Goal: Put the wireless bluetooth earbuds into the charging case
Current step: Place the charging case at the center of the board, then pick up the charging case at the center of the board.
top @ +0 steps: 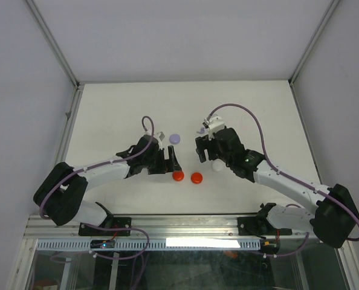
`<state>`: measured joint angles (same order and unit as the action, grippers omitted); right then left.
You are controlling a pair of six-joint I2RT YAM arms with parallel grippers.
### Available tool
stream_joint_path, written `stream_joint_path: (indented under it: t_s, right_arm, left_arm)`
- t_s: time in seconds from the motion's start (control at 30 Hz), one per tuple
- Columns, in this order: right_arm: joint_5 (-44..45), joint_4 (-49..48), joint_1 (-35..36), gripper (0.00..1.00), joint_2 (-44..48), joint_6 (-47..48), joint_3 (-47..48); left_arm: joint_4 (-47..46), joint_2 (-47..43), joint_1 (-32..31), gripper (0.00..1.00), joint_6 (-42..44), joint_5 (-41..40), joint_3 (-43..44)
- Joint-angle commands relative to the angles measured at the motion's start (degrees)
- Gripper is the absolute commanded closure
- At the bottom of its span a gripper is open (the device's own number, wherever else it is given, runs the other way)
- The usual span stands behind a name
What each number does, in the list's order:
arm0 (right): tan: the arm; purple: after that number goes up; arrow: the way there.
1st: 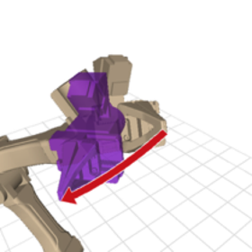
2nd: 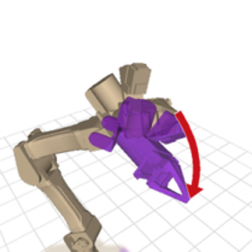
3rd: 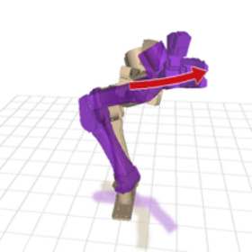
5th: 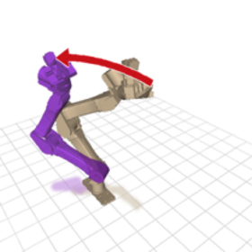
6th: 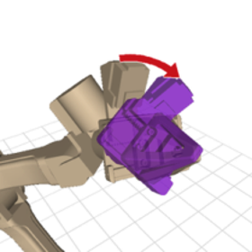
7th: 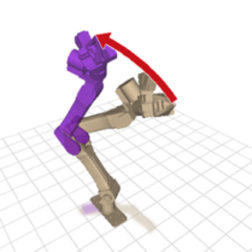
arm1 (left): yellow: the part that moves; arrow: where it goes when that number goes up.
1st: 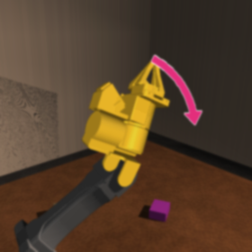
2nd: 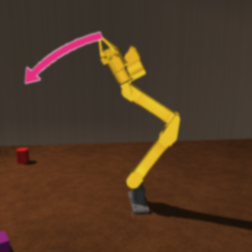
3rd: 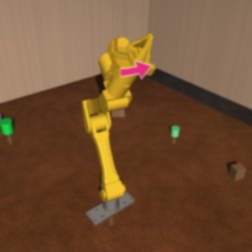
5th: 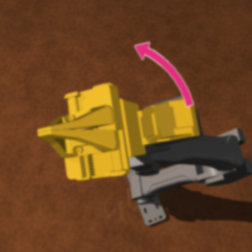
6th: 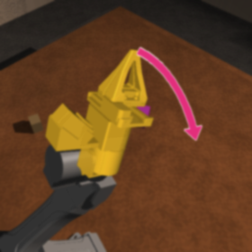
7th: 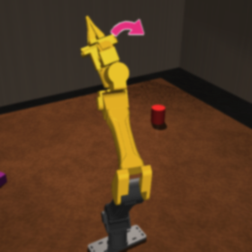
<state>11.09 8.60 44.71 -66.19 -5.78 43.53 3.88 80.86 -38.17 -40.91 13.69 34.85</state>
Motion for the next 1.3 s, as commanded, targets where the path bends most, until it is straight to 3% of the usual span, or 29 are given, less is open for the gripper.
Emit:
stream_joint_path:
  t_s: [0.0, 0.23, 0.6, 1.03, 1.27]
  right_arm:
    - [4.4, -3.9, -0.3, 0.22, 2.8, -1.6, -0.8]
    - [7.3, -4.8, -0.6, 0.21, 4.9, -3.0, -2.5]
    - [9.9, -4.6, -1.2, 0.20, 8.1, -4.1, -4.7]
    - [8.8, -4.9, -1.5, 0.19, 7.6, -4.6, -4.9]
    - [7.8, -4.5, -1.5, 0.19, 8.1, -4.7, -4.8]
  left_arm:
    - [10.0, -0.4, 0.9, 0.10, 7.0, -10.8, 7.7]
    - [12.4, 9.8, 2.3, 0.12, 14.8, -17.1, 20.2]
    - [18.4, 27.1, 2.9, 0.14, 20.0, -22.0, 39.4]
    - [19.0, 33.0, 2.8, 0.24, 22.0, -21.9, 43.3]
    - [18.9, 33.0, 2.2, 0.38, 23.6, -21.8, 42.6]
